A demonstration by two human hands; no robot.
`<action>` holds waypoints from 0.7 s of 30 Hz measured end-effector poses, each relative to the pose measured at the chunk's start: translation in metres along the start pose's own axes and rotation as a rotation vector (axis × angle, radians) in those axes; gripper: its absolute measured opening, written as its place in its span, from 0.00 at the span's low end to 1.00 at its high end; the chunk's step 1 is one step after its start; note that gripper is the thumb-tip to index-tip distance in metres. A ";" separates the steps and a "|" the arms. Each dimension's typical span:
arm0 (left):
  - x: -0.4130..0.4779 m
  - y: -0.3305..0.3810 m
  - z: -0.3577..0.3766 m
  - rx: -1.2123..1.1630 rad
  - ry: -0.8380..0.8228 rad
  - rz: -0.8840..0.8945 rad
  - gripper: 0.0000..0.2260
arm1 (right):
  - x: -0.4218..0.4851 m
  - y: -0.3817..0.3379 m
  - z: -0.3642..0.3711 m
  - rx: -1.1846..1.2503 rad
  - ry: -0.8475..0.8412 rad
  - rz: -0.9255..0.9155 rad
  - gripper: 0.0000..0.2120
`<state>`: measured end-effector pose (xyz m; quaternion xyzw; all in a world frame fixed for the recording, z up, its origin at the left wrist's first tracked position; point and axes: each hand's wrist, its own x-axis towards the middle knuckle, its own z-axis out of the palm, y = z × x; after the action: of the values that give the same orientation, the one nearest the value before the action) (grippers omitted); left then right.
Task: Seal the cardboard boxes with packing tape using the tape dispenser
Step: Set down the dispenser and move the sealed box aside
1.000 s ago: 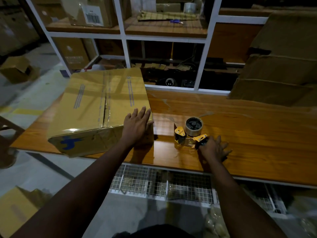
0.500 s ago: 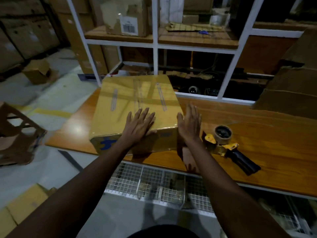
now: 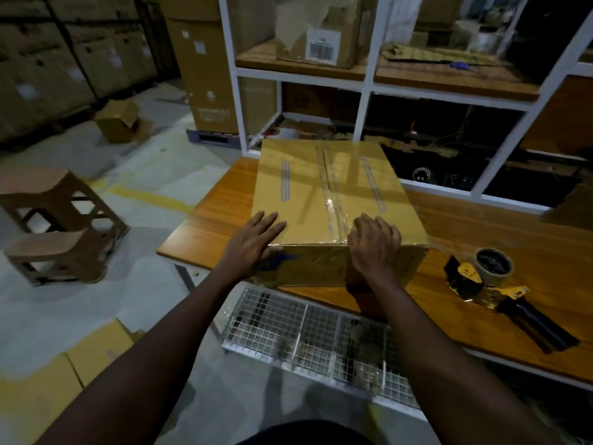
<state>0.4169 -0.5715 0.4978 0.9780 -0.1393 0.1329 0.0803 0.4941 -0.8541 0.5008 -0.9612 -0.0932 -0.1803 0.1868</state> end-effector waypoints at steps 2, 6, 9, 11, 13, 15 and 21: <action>-0.011 -0.010 0.009 -0.181 0.087 -0.023 0.27 | -0.002 -0.003 -0.003 0.034 0.060 -0.007 0.24; -0.020 -0.016 0.018 -0.388 0.139 -0.115 0.21 | -0.002 -0.008 -0.014 0.077 0.020 -0.035 0.30; -0.020 -0.018 0.016 -0.427 0.161 -0.138 0.21 | -0.004 -0.001 -0.016 -0.038 -0.178 -0.176 0.32; -0.019 -0.022 0.016 -0.409 0.153 -0.123 0.23 | -0.005 0.003 -0.016 -0.086 -0.233 -0.206 0.29; -0.020 -0.022 0.016 -0.394 0.157 -0.110 0.23 | -0.005 0.005 -0.018 -0.076 -0.248 -0.213 0.27; -0.022 -0.017 0.014 -0.406 0.190 -0.105 0.23 | -0.005 0.004 -0.021 -0.069 -0.280 -0.219 0.28; -0.024 -0.008 0.010 -0.437 0.213 -0.171 0.19 | -0.015 0.007 -0.027 -0.150 -0.289 -0.265 0.40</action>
<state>0.3995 -0.5599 0.4804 0.9262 -0.0725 0.1946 0.3147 0.4737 -0.8727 0.5165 -0.9676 -0.2309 -0.0700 0.0743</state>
